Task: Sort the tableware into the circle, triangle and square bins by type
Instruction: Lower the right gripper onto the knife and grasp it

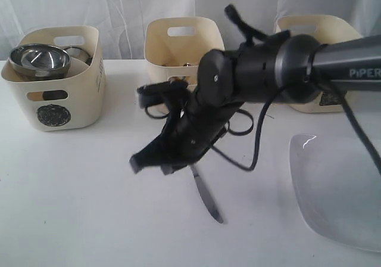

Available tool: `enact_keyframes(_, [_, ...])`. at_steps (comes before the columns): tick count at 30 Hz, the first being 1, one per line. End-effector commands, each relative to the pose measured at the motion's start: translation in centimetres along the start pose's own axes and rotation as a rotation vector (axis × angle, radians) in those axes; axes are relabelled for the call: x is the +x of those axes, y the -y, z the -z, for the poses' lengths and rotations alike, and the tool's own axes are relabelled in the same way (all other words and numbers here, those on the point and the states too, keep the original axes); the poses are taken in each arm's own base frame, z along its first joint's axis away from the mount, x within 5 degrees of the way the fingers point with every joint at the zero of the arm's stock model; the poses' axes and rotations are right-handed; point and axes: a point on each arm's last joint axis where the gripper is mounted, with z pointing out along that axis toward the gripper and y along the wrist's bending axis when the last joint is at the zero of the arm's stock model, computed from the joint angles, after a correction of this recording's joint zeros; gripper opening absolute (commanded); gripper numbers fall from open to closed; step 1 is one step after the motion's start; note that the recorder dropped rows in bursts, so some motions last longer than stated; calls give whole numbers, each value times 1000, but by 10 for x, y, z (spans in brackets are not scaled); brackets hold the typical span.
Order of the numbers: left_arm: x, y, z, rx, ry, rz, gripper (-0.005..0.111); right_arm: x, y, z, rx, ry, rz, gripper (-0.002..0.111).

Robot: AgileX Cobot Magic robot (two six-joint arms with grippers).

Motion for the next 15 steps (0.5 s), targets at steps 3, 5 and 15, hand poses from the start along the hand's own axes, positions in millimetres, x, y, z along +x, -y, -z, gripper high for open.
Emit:
enact_keyframes(3, [1,0,0,1,4,6,0,2,-18,-1,3,16,125,2])
enact_keyframes(5, [1,0,0,1,4,6,0,0,-17,4,2,-13,132,7])
enact_keyframes(15, [1,0,0,1,4,6,0,-39,10,20,242,-52,132,45])
